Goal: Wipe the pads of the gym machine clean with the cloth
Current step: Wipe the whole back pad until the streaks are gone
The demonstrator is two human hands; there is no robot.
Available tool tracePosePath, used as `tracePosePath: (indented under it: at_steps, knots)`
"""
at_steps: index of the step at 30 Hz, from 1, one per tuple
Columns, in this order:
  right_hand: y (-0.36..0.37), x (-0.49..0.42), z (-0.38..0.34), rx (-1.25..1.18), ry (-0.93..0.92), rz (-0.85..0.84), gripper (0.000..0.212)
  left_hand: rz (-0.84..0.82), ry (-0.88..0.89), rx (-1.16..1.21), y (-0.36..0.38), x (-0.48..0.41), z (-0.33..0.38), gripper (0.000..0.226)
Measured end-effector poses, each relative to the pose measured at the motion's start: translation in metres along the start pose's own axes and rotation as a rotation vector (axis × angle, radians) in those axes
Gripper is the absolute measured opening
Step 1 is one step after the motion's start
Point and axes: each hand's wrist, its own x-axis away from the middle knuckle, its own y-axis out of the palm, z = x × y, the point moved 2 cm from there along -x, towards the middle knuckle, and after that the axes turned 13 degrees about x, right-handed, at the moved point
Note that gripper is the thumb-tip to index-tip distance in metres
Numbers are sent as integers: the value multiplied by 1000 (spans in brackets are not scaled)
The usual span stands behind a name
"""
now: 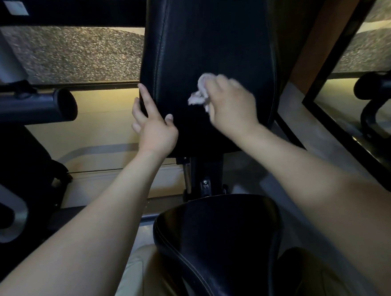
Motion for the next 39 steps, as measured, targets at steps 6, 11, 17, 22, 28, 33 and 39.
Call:
tracePosePath:
  at_steps: [6, 11, 17, 22, 28, 33, 39]
  knots:
    - [13, 26, -5, 96, -377, -46, 36, 27, -14, 2, 3, 2, 1, 85]
    - [-4, 2, 35, 23, 81, 0, 28, 4, -24, 65, 3, 3, 0, 88]
    - [22, 57, 4, 42, -333, -114, 32, -26, 28, 11, 1, 4, -4, 101]
    - [1, 16, 54, 121, -122, -68, 29, 3, 46, -8, 2, 6, -7, 100]
    - [24, 71, 9, -7, -122, -149, 40, 42, 28, 40, 6, 5, -10, 100]
    - [8, 47, 50, 77, -192, -173, 36, 53, 5, 151, 4, 4, -21, 99]
    - [17, 64, 28, -78, 197, -152, 41, 103, 32, 136, 11, 8, -20, 98]
